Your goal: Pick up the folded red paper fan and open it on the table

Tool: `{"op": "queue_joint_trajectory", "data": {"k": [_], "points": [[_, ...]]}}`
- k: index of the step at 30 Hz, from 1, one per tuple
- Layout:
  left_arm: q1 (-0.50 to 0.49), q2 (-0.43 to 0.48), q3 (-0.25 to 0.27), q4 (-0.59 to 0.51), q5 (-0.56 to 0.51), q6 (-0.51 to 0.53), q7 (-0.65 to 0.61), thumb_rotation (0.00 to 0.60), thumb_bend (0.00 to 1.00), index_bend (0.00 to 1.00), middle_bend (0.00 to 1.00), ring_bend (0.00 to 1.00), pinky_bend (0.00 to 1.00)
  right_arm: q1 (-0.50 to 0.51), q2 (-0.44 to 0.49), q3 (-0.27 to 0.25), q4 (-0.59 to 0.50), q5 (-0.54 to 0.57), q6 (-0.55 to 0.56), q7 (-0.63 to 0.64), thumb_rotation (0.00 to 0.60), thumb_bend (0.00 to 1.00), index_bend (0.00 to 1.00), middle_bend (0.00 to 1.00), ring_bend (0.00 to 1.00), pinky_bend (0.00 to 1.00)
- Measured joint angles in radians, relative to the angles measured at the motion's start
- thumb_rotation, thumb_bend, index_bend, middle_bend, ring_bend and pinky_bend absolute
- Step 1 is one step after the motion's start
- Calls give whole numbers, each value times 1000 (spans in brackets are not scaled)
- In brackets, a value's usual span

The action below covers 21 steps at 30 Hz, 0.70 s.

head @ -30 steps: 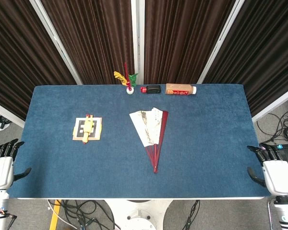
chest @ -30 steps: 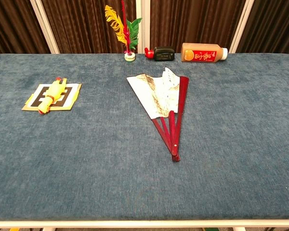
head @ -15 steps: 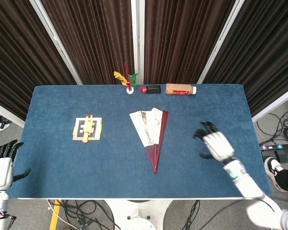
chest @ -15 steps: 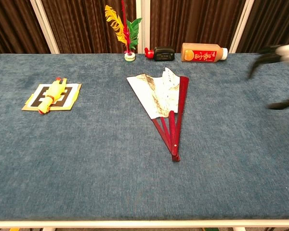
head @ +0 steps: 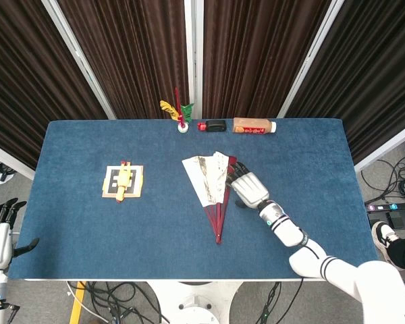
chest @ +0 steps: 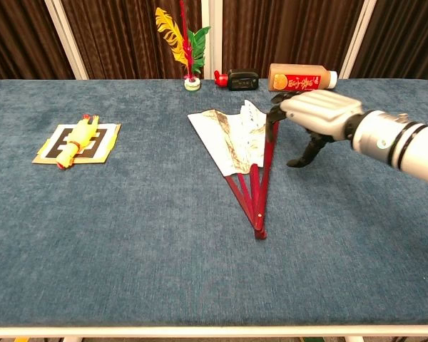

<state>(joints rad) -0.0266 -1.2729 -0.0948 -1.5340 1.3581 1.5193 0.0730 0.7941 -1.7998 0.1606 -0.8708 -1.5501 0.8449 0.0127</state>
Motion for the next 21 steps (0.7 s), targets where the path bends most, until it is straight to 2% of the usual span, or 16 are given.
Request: {"op": "queue_joint_trajectory", "data": {"k": [14, 18, 21], "points": [[-1, -1, 6, 9, 7, -22, -61, 600, 13, 245, 238, 170, 159, 37, -196, -58, 306, -42, 108, 109, 600, 209, 466, 299, 9, 0], [0, -6, 8, 20, 8, -23, -73, 600, 13, 245, 238, 169, 160, 37, -244, -77, 390, -54, 141, 141, 600, 275, 495, 350, 81, 0], [1, -7, 8, 27, 8, -25, -82, 600, 13, 246, 238, 169, 160, 34, -276, -92, 450, -63, 169, 169, 600, 350, 543, 427, 143, 0]]}}
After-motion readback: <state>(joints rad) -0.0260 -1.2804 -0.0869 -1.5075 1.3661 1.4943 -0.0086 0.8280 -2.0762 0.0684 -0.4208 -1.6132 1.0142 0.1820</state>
